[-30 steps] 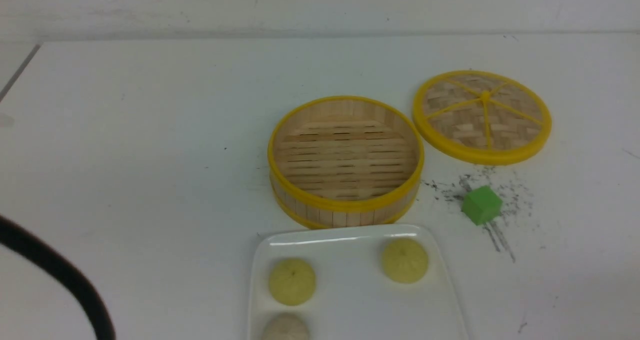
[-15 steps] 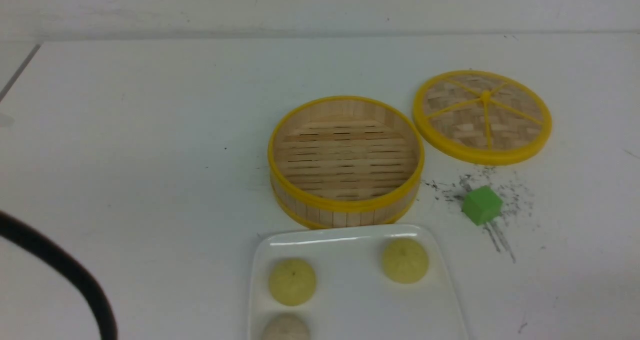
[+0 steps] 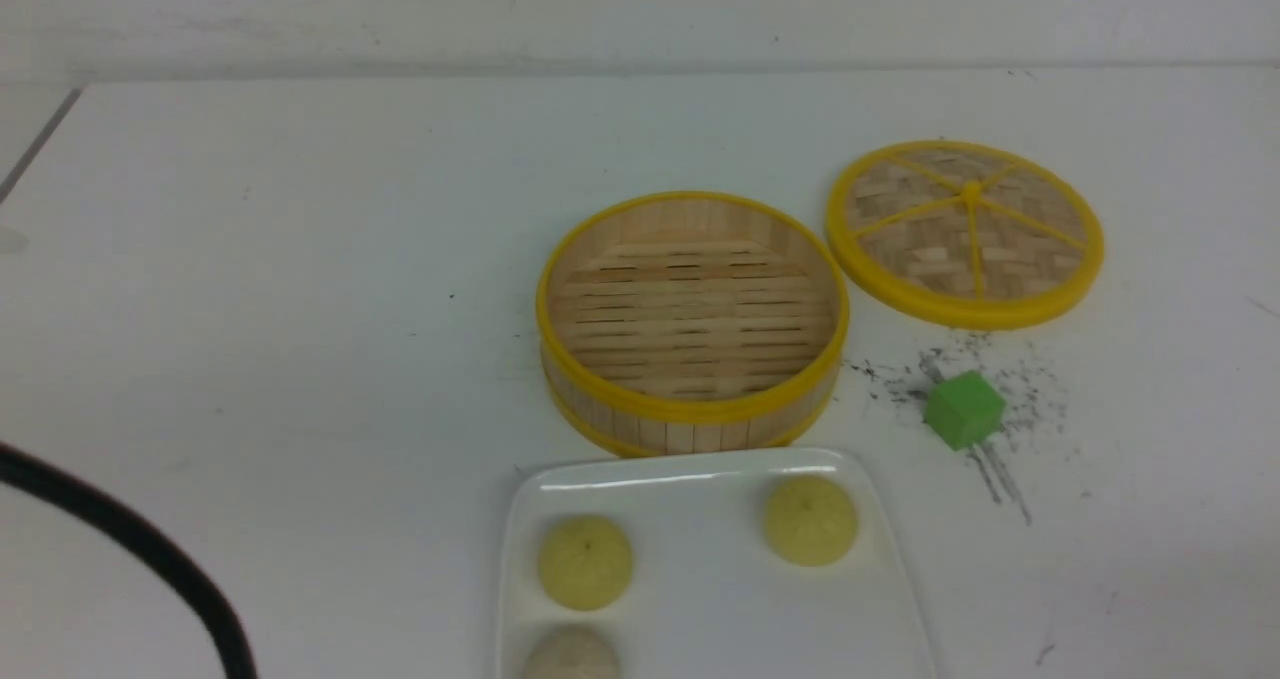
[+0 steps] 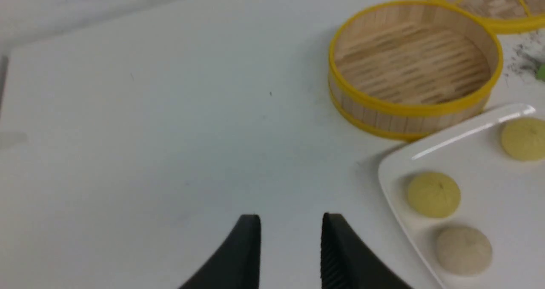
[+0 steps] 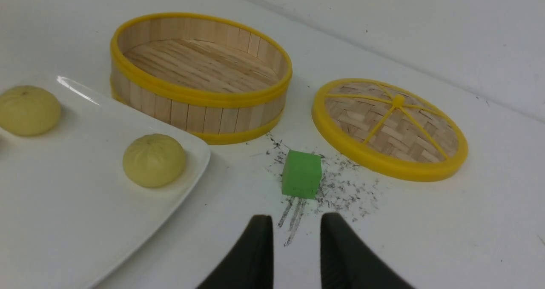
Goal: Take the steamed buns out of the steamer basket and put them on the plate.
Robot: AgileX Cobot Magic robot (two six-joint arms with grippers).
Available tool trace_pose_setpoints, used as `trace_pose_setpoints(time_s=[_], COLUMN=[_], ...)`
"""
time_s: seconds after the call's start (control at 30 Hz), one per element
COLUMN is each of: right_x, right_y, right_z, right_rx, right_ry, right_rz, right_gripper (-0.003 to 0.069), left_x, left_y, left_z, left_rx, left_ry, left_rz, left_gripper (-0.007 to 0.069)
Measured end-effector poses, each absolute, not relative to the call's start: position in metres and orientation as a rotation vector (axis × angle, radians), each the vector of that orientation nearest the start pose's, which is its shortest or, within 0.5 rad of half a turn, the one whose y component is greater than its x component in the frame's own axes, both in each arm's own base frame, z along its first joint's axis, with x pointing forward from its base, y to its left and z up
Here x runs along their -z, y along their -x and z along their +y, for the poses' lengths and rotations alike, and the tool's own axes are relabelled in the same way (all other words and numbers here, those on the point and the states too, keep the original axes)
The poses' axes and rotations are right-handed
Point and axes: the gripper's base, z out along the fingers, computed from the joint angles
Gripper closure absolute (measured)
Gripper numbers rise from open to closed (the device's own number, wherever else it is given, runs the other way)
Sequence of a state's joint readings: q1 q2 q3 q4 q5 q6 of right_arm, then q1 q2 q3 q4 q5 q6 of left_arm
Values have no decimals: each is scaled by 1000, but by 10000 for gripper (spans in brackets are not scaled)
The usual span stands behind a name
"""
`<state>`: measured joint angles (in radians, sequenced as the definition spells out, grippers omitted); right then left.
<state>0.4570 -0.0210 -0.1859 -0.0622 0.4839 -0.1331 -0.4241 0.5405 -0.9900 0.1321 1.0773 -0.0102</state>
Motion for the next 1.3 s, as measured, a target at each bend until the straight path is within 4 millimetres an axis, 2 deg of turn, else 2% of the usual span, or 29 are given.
trace_pose_setpoints(time_s=[0.17, 0.3, 0.4, 0.6, 0.67, 0.8, 1.03, 1.2, 1.3], right_x=[-232, -232, -232, -232, -232, -232, -232, -232, -232], right_y=[-37, -37, -37, -37, -37, -37, -37, -37, -37], right_z=[15, 15, 15, 15, 15, 15, 15, 15, 15], right_rx=[-170, -170, -170, -170, -170, -170, -169, -169, -169], right_ry=[539, 539, 539, 539, 539, 539, 539, 539, 539], right_rz=[1679, 1679, 1679, 1679, 1679, 1679, 1679, 1679, 1679], right_gripper=[466, 460, 453, 452, 452, 447, 441, 437, 434], left_x=[-396, -401, -406, -402, -394, -366, -315, -283, -269], left_y=[-47, -29, -16, -4, -7, -25, -60, -72, -74], left_z=[-20, -20, -14, 0, 5, 9, -8, -16, -16], left_rx=[240, 342, 346, 270, 192, 41, 93, 87, 101], left_ry=[-443, -452, -460, -396, -373, -343, -294, -341, -313], left_rz=[2143, 2062, 1951, 1887, 1896, 1915, 1804, 1741, 1780], left_gripper=[392, 392, 392, 392, 392, 392, 392, 390, 390])
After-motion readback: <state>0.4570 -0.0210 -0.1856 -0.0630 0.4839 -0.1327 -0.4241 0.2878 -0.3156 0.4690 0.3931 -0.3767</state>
